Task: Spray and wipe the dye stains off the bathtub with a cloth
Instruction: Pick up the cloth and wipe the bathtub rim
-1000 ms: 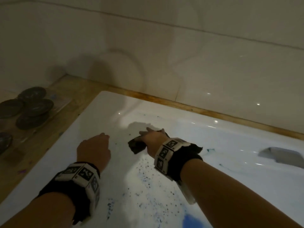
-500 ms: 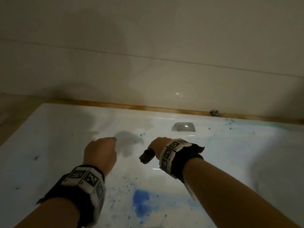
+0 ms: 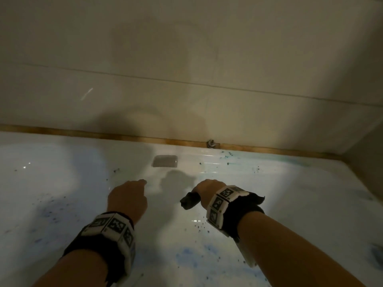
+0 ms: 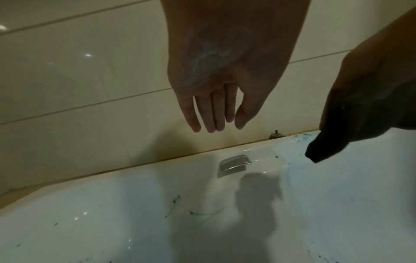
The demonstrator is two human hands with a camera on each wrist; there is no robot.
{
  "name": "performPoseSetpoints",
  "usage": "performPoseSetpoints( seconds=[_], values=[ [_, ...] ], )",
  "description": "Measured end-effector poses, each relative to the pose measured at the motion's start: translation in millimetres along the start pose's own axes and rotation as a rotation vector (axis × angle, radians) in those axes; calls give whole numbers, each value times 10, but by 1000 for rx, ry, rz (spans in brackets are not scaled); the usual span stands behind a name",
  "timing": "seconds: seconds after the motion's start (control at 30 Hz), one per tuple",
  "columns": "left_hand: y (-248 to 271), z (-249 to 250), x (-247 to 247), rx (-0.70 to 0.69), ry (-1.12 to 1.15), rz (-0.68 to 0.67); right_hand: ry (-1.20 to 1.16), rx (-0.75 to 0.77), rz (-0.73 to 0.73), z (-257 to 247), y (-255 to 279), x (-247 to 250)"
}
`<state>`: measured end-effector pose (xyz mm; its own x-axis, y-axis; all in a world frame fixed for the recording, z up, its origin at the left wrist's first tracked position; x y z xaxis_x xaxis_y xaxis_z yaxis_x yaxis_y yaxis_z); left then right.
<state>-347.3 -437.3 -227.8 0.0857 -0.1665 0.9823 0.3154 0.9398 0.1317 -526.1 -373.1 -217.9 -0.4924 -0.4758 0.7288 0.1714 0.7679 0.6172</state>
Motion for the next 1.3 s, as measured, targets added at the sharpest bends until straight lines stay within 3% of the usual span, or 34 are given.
performPoseSetpoints(
  seconds=[0.13,0.33,0.6,0.7,0.83,0.9,0.97,1.07,1.17,1.3],
  values=[
    [-10,437,-44,-33,37,-43,-91,1,53,494,50,99],
    [-316,896,-313,-186,360,-212,-176,118,213,737,-178,204],
    [-835,1099,-1007,-137,587,-168,-212,316,142,871,-778,101],
    [-1042,1192,-1106,-223,423,-215,-157,311,128,1014,-993,83],
    [-1476,1352,-1027,-291,275,-157,-159,347,193,1121,-1233,284],
    [-1757,1302,-973,-236,293,-57,-196,390,318,1154,-1371,500],
    [-2039,1152,-1007,-114,204,-20,-62,390,476,1146,-1552,738],
    [-2390,933,-1206,17,-49,-190,125,336,589,1034,-1867,940],
    [-2546,841,-1444,21,-155,-265,215,312,490,794,-2213,958],
    [-2589,836,-1583,-30,-186,-79,335,316,292,516,-2733,750]
  ],
)
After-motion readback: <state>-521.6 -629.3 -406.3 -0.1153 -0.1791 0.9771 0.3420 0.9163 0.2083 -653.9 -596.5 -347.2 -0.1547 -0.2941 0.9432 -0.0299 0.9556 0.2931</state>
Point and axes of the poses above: each hand's wrist, its own y-axis away from the middle knuckle, its own x-axis out of the back of the hand, z = x × y, the point moved 2 cm from there along -y, towards the middle knuckle, and after that the axes turned 10 degrees about x, right-handed, at the moved point
